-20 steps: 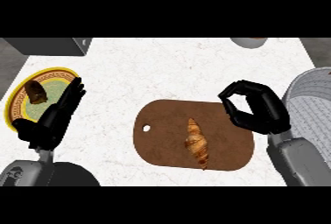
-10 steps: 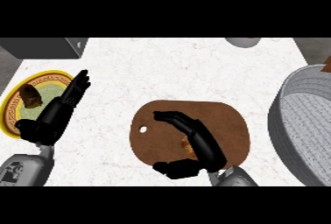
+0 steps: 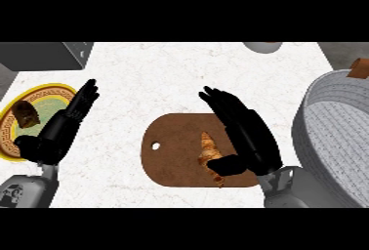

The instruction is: Pick the croissant from the cutting board and place it in the basket

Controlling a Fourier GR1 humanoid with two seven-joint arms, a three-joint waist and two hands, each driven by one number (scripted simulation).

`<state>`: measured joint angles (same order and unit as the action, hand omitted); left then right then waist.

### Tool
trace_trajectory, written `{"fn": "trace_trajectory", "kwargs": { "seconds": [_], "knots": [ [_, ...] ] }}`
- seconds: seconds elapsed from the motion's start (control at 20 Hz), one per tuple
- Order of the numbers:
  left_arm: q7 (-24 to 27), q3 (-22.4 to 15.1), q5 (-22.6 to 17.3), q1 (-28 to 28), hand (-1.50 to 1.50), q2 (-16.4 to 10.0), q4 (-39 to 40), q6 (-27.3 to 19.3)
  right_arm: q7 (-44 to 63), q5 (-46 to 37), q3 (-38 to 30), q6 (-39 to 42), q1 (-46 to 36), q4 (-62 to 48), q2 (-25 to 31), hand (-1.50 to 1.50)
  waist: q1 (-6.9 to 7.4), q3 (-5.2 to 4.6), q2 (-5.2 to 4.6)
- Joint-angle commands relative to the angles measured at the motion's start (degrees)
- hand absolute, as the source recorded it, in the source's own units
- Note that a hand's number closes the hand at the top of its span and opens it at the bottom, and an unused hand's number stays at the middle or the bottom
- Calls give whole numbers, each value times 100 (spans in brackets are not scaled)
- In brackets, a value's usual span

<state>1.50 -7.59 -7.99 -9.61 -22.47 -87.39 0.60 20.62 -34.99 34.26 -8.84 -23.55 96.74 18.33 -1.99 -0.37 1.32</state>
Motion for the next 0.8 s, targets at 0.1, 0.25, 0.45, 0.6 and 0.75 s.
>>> {"fn": "trace_trajectory", "kwargs": {
  "seconds": [0.1, 0.25, 0.45, 0.6, 0.75],
  "knots": [
    [-95, 88, -39, -33, 0, -93, -163, 59, 1918, 479, 4, 2347, -644, 931, 561, -150, 89, 7, -30],
    [-12, 98, 48, -74, 0, -30, -30, -1, 2604, 1234, -30, 3301, -530, 1593, 685, -150, 37, 16, -61],
    [-143, -35, 166, -31, 0, 61, -258, 12, 3508, 2376, -845, 4162, -694, 2381, 796, -150, 138, 29, -98],
    [-15, 20, 186, 109, 0, 197, -227, 53, 3917, 2791, -1218, 4405, -355, 2957, 962, -150, 151, 33, -109],
    [-30, 163, 239, -23, 0, 222, -192, 131, 3780, 2878, -1561, 4453, -323, 2953, 1054, -150, 184, 34, -122]
  ]
}}
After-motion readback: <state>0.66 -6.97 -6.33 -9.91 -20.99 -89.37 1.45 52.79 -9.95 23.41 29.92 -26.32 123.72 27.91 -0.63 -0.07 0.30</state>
